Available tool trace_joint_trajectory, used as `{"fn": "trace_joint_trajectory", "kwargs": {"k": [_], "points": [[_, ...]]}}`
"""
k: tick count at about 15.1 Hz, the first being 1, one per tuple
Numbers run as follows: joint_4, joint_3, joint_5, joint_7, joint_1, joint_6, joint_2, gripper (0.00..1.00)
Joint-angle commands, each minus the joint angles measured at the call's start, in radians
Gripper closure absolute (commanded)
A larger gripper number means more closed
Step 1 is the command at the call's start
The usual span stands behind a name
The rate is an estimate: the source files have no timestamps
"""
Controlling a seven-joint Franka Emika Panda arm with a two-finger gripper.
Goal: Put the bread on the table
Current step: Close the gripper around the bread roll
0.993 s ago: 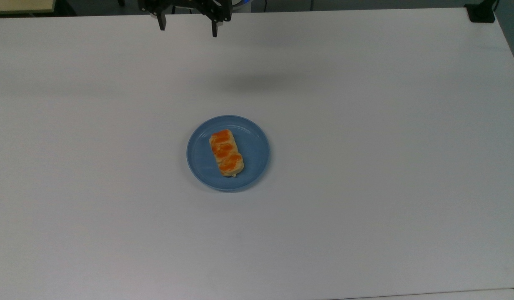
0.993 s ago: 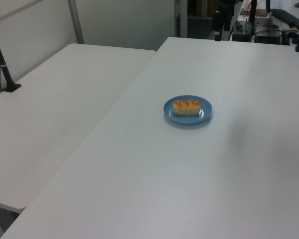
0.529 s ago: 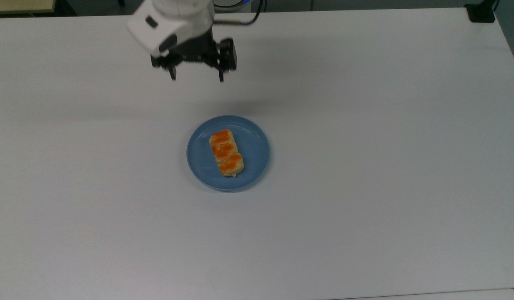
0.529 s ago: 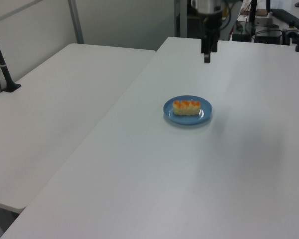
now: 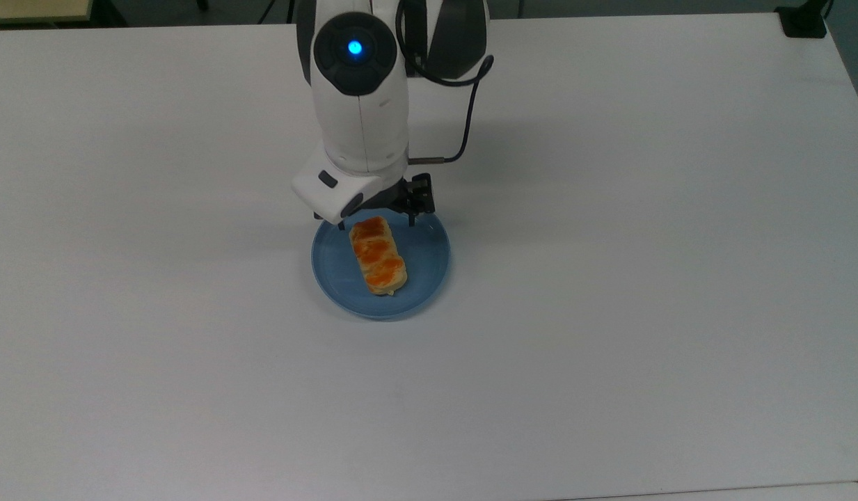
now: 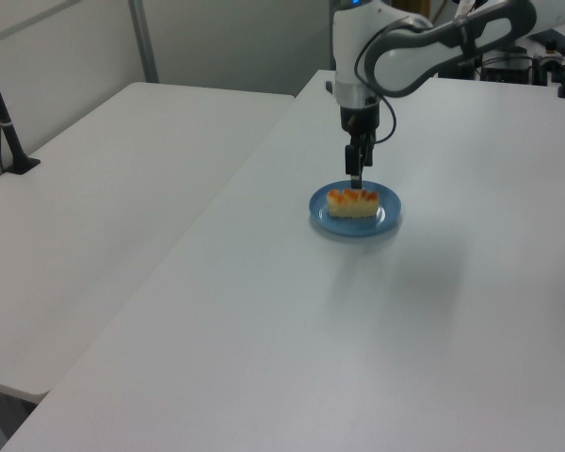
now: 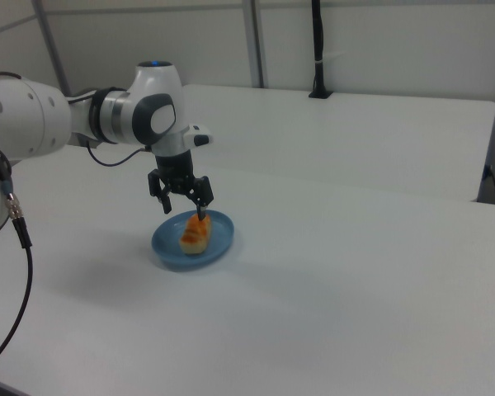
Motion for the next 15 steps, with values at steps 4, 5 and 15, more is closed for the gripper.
{"fn": "trace_joint_trajectory", "kwargs": {"k": [4, 5, 15], "points": [[-0.002, -0.011, -0.067, 0.016, 0.021, 0.091, 0.062, 0.0], [-0.005, -0.012, -0.067, 0.014, 0.019, 0.096, 0.07, 0.0], [-0.009, -0.012, -0.079, 0.013, 0.024, 0.116, 0.093, 0.58]]}}
